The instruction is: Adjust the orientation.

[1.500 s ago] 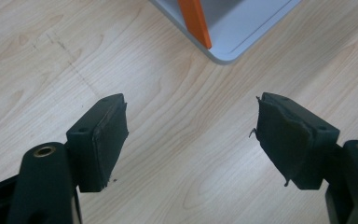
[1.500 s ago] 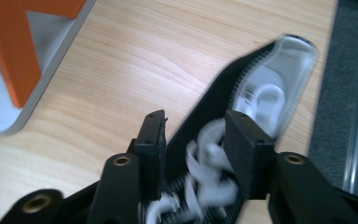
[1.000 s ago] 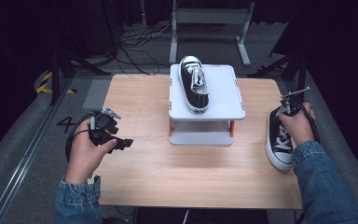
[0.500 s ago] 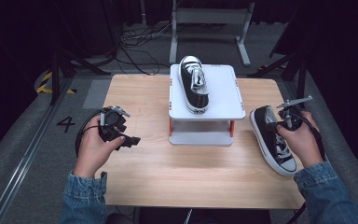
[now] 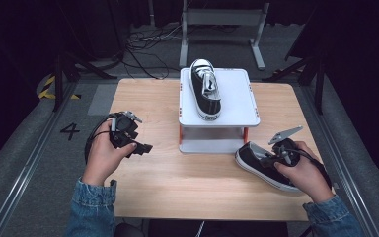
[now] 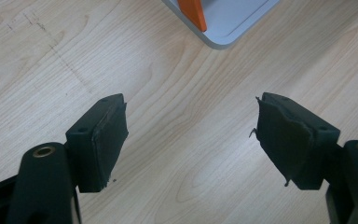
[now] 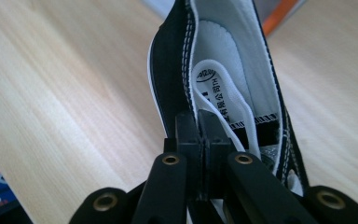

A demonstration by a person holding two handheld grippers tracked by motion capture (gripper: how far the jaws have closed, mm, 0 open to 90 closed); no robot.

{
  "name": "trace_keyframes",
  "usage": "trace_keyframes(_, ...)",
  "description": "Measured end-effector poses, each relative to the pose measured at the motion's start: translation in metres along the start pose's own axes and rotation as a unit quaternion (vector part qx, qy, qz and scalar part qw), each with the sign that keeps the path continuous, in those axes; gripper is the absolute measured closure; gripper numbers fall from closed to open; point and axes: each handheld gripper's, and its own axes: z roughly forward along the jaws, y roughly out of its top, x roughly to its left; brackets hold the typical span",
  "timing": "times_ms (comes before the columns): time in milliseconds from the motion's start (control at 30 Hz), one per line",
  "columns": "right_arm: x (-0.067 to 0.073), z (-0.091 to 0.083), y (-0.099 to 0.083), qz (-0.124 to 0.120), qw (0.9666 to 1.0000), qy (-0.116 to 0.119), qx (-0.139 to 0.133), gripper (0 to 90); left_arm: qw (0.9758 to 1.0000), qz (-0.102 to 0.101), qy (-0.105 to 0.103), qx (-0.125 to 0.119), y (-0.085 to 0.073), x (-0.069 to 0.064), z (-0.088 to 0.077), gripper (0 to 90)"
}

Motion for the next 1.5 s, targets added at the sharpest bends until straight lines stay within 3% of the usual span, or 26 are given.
trace_keyframes(133,0.003,0.006,0.001,-0.006,1.0,0.001,0.005,87.0,1.0,0.0,0.0,0.002,0.0,0.001,0.0,25.3)
trace_keyframes(233,0.003,0.009,-0.001,-0.006,0.9998,-0.002,-0.017,73.8,1.0,-0.001,0.0,0.003,0.0,0.002,0.002,25.4)
trace_keyframes(367,-0.002,-0.019,-0.008,0.011,0.9975,-0.024,-0.066,66.7,1.0,0.004,-0.001,0.007,0.002,0.002,0.004,25.3)
trace_keyframes(467,-0.01,-0.037,-0.016,0.035,0.9949,-0.063,-0.07,60.4,1.0,0.005,-0.002,0.008,0.005,0.0,0.006,25.4)
trace_keyframes(533,-0.02,-0.043,-0.025,0.059,0.9936,-0.079,-0.054,56.0,0.9999,0.006,-0.004,0.01,0.006,0.0,0.007,25.4)
trace_keyframes(600,-0.026,-0.042,-0.033,0.066,0.9934,-0.09,-0.03,53.4,0.9999,0.007,-0.005,0.009,0.008,-0.001,0.008,25.4)
trace_keyframes(633,-0.026,-0.042,-0.033,0.066,0.9934,-0.09,-0.03,53.4,0.9999,0.007,-0.005,0.009,0.008,-0.001,0.008,25.4)
trace_keyframes(667,-0.03,-0.038,-0.042,0.068,0.9932,-0.094,0.003,51.9,0.9999,0.009,-0.005,0.011,0.009,-0.001,0.009,25.3)
trace_keyframes(733,-0.033,-0.032,-0.048,0.064,0.9934,-0.093,0.02,51.2,0.9998,0.01,-0.007,0.013,0.011,-0.002,0.011,25.3)
trace_keyframes(833,-0.036,-0.026,-0.051,0.059,0.9932,-0.096,0.029,51.2,0.9998,0.014,-0.007,0.015,0.012,-0.002,0.013,25.3)
trace_keyframes(900,-0.039,-0.02,-0.049,0.037,0.9931,-0.105,0.037,56.6,0.9997,0.015,-0.011,0.016,0.013,-0.003,0.014,25.3)
trace_keyframes(1000,-0.037,-0.015,-0.044,0.004,0.9936,-0.098,0.056,68.9,0.9997,0.013,-0.01,0.016,0.013,-0.002,0.014,25.3)
trace_keyframes(1033,-0.037,-0.015,-0.044,0.004,0.9936,-0.098,0.056,68.9,0.9997,0.013,-0.01,0.016,0.013,-0.002,0.014,25.3)
trace_keyframes(1100,-0.032,-0.009,-0.039,-0.032,0.9902,-0.111,0.079,75.2,0.9997,0.013,-0.01,0.016,0.012,-0.001,0.013,25.3)
trace_keyframes(1133,-0.028,-0.01,-0.035,-0.047,0.9866,-0.129,0.088,85.6,0.9998,0.011,-0.01,0.013,0.011,-0.001,0.012,25.3)
trace_keyframes(1300,-0.033,-0.014,-0.028,-0.061,0.9858,-0.114,0.106,86.9,0.9999,0.009,-0.01,0.009,0.01,0.0,0.01,25.3)
trace_keyframes(1367,-0.037,-0.016,-0.021,-0.083,0.9819,-0.119,0.121,87.0,0.9999,0.008,-0.009,0.01,0.01,0.0,0.01,25.4)
trace_keyframes(1467,-0.051,-0.021,-0.001,-0.155,0.9687,-0.14,0.134,86.4,0.9998,0.009,-0.008,0.013,0.01,0.001,0.011,25.3)
trace_keyframes(1500,-0.051,-0.021,-0.001,-0.155,0.9687,-0.14,0.134,86.4,0.9998,0.01,-0.008,0.014,0.01,0.001,0.011,25.3)
